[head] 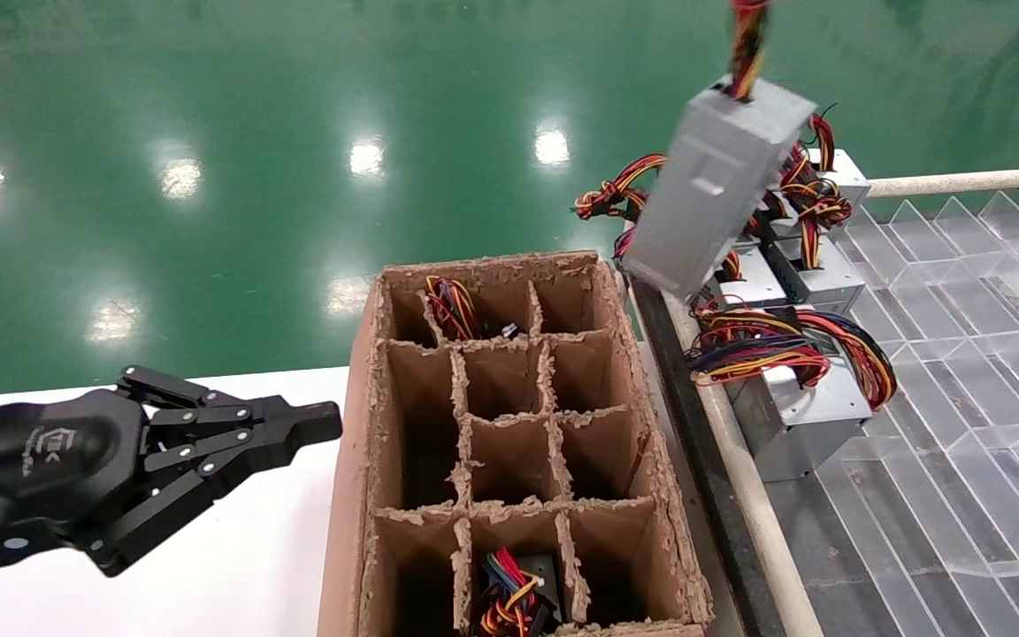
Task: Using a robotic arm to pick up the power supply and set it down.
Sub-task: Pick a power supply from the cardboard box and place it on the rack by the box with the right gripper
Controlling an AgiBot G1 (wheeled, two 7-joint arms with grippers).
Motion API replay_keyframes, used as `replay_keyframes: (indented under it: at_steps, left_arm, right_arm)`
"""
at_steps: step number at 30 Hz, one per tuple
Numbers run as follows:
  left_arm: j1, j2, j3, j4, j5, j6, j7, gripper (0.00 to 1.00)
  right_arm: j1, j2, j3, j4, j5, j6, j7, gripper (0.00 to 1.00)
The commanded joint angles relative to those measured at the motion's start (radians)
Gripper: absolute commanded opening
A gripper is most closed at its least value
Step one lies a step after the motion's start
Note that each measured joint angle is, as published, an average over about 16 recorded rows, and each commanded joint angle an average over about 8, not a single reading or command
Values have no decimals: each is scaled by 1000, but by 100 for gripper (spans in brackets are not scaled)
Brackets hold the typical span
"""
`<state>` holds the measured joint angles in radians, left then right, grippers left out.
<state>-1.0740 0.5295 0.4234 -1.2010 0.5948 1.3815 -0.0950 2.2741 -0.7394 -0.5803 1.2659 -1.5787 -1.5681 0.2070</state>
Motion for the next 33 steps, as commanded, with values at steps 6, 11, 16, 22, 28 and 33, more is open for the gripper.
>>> replay_keyframes:
  at_steps: [6,11,16,22,28,33]
  left_arm:
    - [0,0,0,0,0,0,0,0]
    - [0,0,0,0,0,0,0,0]
    - [0,0,0,0,0,0,0,0]
    - [0,0,0,0,0,0,0,0]
    - [0,0,0,0,0,0,0,0]
    - [0,0,0,0,0,0,0,0]
  right_arm:
    - [84,23,-69,-39,-85,-2,-8,0]
    - [121,47,-96,-82,-132,9,-7,0]
    - [138,72,-115,-125,-185,22,-15,0]
    - [136,94,-144,-184,-263,44,-40,0]
    - [111,102,-166,-300,-305,67,-83,0]
    - [80,88,-178,-436,-312,102,-146,0]
